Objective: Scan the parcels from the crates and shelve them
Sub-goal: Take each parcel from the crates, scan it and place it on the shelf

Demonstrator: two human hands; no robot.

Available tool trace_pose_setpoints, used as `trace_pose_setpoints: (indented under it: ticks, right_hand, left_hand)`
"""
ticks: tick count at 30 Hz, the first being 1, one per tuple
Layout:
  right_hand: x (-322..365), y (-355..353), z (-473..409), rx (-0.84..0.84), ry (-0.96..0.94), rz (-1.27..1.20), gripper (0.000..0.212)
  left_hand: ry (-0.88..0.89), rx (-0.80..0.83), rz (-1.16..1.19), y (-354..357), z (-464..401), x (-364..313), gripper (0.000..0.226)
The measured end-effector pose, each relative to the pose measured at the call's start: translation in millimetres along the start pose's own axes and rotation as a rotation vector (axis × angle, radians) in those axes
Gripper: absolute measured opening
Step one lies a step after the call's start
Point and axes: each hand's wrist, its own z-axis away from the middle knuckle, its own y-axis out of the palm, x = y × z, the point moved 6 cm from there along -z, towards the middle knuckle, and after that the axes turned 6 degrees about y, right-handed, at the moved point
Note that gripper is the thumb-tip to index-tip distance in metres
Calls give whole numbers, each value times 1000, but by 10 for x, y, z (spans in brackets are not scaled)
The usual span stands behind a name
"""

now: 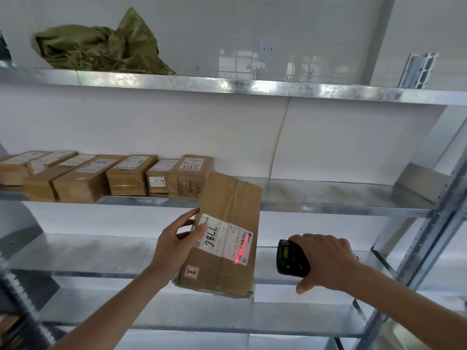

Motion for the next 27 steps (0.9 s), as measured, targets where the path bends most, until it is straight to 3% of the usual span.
trace_pose_setpoints:
  ticks: [27]
  right_hand:
    - [-98,-64,-245,-35,-38,28,82]
  left_hand:
    - [14,-11,10,128,-188,32,38]
